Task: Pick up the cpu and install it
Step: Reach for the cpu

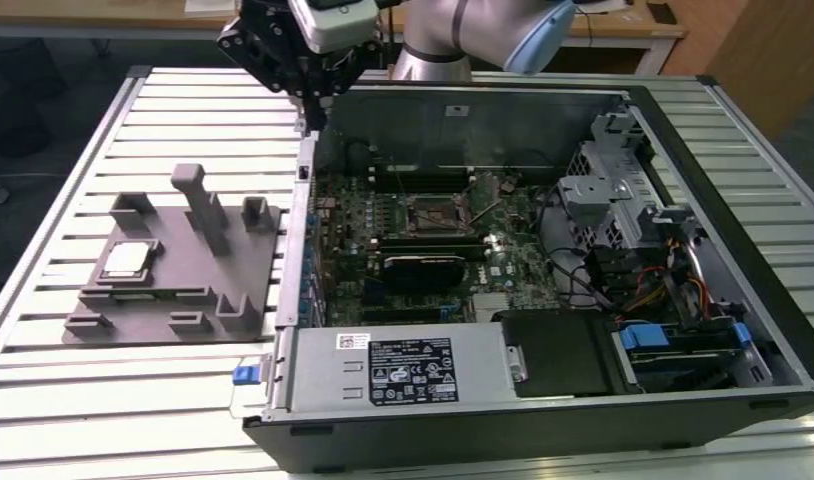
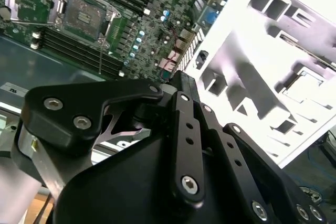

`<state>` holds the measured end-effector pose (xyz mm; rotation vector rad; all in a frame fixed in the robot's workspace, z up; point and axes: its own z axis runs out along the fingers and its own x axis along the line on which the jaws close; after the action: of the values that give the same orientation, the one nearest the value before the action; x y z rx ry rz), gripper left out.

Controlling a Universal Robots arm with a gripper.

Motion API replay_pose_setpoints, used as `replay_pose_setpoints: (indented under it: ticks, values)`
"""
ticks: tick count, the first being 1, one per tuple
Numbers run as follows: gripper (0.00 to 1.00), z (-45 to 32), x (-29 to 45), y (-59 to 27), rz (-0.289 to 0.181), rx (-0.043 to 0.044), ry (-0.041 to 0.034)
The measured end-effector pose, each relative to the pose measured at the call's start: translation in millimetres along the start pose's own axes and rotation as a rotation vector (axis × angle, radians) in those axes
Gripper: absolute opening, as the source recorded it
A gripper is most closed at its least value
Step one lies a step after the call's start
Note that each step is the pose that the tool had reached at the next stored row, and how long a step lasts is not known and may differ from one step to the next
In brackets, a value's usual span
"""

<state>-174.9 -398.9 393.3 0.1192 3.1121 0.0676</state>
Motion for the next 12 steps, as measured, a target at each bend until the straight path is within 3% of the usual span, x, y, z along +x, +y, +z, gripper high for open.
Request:
replay_pose_setpoints:
  ticks: [12]
  values:
    - [0.11,-0.6,24.8,-1.9,0.001,-0.0001,-0.0006]
